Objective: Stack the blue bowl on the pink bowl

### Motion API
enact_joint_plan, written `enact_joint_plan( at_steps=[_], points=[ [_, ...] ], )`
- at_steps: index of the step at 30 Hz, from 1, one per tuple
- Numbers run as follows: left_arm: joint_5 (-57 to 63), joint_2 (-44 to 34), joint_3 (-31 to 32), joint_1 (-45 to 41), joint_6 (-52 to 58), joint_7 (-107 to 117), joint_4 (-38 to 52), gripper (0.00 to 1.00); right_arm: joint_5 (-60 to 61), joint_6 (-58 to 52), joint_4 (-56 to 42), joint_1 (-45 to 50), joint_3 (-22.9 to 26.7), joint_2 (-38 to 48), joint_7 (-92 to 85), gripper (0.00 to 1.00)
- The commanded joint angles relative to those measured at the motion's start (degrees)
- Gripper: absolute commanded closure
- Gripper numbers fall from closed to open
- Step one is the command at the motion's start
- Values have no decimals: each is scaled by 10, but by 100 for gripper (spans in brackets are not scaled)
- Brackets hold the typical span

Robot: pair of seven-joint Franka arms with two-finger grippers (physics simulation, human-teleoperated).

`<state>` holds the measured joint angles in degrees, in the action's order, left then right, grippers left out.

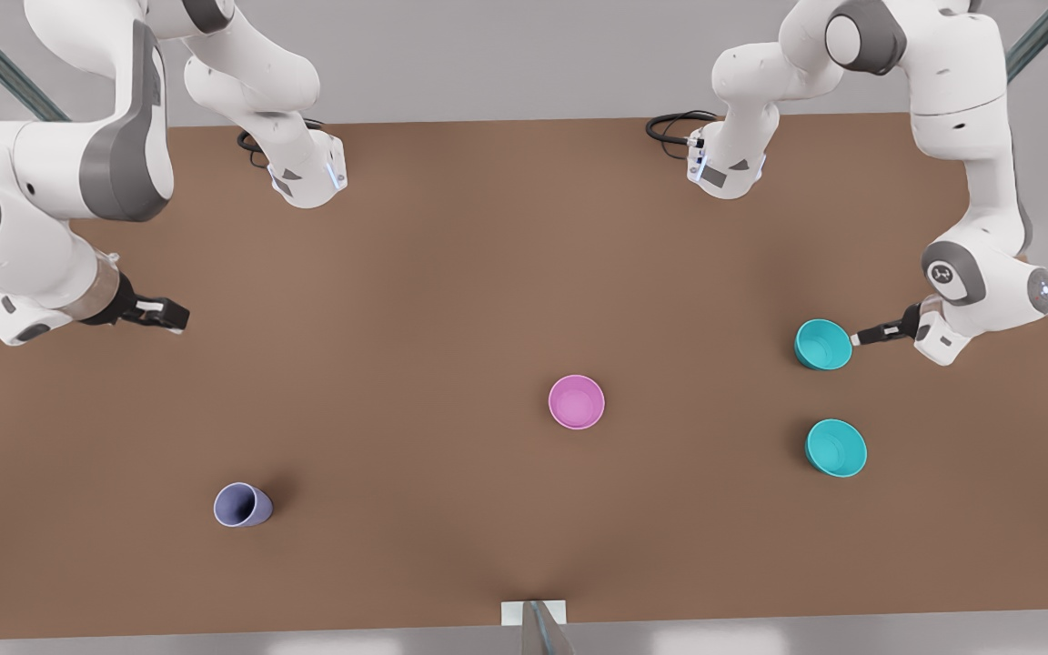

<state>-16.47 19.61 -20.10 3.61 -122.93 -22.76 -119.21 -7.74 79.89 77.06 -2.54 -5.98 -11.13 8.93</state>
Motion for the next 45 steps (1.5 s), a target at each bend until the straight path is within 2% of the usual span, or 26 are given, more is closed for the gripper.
enact_joint_plan(
  at_steps=[1, 5, 12, 13, 14, 15, 20, 21, 22, 25, 26, 29, 31, 33, 35, 36, 38, 39, 42, 43, 45],
  points=[
    [-11, 4, 2, -2, -51, -229, -9, 0, -3, -27, 0, 0, 0, -2, -225, 0],
    [-11, 27, 2, -4, -20, -229, -9, 0, 1, -27, 1, 0, 0, -4, -225, 0],
    [-11, 58, 12, -9, -26, -228, -8, 0, 4, -27, 11, -1, 0, -6, -225, 0],
    [-11, 61, 13, -9, -27, -229, -8, 18, 4, -27, 11, -1, 0, -6, -225, 0],
    [-11, 65, 13, -9, -27, -229, -8, 31, 8, -27, 11, -3, 0, -10, -226, 0],
    [-11, 68, 16, -10, -26, -229, -8, 36, 12, -27, 11, -5, 0, -10, -227, 0],
    [-11, 80, 21, -10, -28, -229, -6, 37, 12, -28, 11, -5, 0, -10, -227, 0],
    [-11, 82, 21, -11, -29, -229, -4, 39, 12, -28, 11, -5, 0, -10, -227, 0],
    [-11, 82, 21, -10, -29, -229, -4, 55, 12, -27, 11, -5, 0, -11, -228, 0],
    [-10, 82, 21, -11, -30, -229, -1, 76, 12, -27, 11, -5, 0, -12, -230, 0],
    [-10, 80, 20, -10, -35, -229, 0, 79, 12, -27, 11, -5, 0, -12, -230, 0],
    [-10, 70, 20, -11, -24, -207, 11, 79, 12, -27, 11, -5, 0, -12, -230, 0],
    [-9, 38, 20, -54, 18, -107, 12, 79, 13, -26, 12, -5, 0, -13, -231, 0],
    [-9, -6, 20, -141, 79, 71, 9, 79, 13, -27, 12, -5, 0, -13, -231, 0],
    [-11, -12, 30, -242, 93, 235, 13, 79, 13, -26, 12, -5, 0, -13, -231, 0],
    [-12, 5, 83, -256, 103, 347, 54, 79, 13, -31, 5, -6, 0, -26, -230, 0],
    [-12, 119, 146, -273, 228, 583, 268, 79, 13, -33, -9, -6, 3, -42, -231, 0],
    [-22, 161, 171, -273, 235, 658, 320, 79, 13, -31, -9, -6, 3, -42, -232, 0],
    [-85, 202, 189, -275, 255, 710, 375, 79, 12, -29, -12, -4, 2, -46, -228, 0],
    [-85, 236, 194, -275, 253, 733, 431, 79, 2, -33, -41, 16, -3, -51, -224, 0],
    [-85, 256, 198, -274, 243, 735, 458, 79, 15, -34, -55, -8, 4, -56, -226, 0]
  ],
)
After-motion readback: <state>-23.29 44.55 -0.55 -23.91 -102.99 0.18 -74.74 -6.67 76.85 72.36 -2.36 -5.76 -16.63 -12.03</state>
